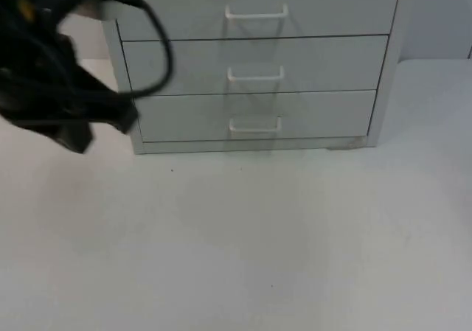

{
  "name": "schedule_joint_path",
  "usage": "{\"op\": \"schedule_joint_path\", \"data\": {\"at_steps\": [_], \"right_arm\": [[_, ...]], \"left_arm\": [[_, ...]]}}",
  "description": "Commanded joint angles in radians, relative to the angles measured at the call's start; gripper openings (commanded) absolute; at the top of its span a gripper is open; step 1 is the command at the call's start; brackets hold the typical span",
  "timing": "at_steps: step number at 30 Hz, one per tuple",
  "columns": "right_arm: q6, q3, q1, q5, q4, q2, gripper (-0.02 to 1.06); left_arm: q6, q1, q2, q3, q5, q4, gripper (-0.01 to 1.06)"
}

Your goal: Open the drawer with the left hand, place the block into the drawer with the right hand, then close the drawer with the left hand.

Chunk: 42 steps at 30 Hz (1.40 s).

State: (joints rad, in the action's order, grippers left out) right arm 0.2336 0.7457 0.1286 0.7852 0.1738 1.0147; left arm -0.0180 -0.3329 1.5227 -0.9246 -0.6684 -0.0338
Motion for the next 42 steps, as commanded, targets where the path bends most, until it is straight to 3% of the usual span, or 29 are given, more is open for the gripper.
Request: {"op": "schedule_joint_path", "data": {"at_steps": [1, 5, 10, 22, 29, 36, 38, 39, 41, 42], "right_arm": [[0.001, -0.001, -0.004, -0.004, 0.004, -0.005, 0.78], [0.001, -0.001, -0.004, -0.004, -0.001, -0.005, 0.78], [0.001, -0.001, -0.004, -0.004, -0.001, -0.005, 0.78], [-0.022, 0.0, -0.004, -0.029, 0.0, -0.156, 0.78], [-0.063, 0.0, -0.004, -0.052, 0.0, -0.328, 0.78], [-0.174, -0.055, -0.004, -0.112, -0.099, -0.482, 0.78], [-0.21, -0.08, -0.004, -0.118, -0.141, -0.525, 0.78], [-0.21, -0.08, -0.004, -0.118, -0.141, -0.525, 0.78], [-0.239, -0.092, -0.004, -0.115, -0.166, -0.561, 0.78], [-0.253, -0.092, -0.004, -0.104, -0.179, -0.58, 0.78]], "left_arm": [[-0.012, 0.061, -0.04, 0.024, 0.0, 0.034, 0.0], [-0.012, 0.183, -0.106, 0.061, -0.007, 0.057, 0.0], [-0.012, 0.231, -0.154, 0.065, -0.022, 0.076, 0.0], [0.012, 0.231, -0.423, 0.065, -0.058, 0.097, 0.0], [0.018, 0.231, -0.703, 0.187, 0.025, 0.097, 0.0], [0.018, 0.231, -0.936, 0.239, -0.002, 0.093, 0.0], [0.018, 0.231, -1.011, 0.239, -0.037, 0.093, 0.11], [0.018, 0.231, -1.011, 0.239, -0.037, 0.093, 0.11], [0.018, 0.231, -1.089, 0.239, -0.08, 0.093, 0.35], [0.018, 0.231, -1.098, 0.239, -0.087, 0.093, 0.41]]}}
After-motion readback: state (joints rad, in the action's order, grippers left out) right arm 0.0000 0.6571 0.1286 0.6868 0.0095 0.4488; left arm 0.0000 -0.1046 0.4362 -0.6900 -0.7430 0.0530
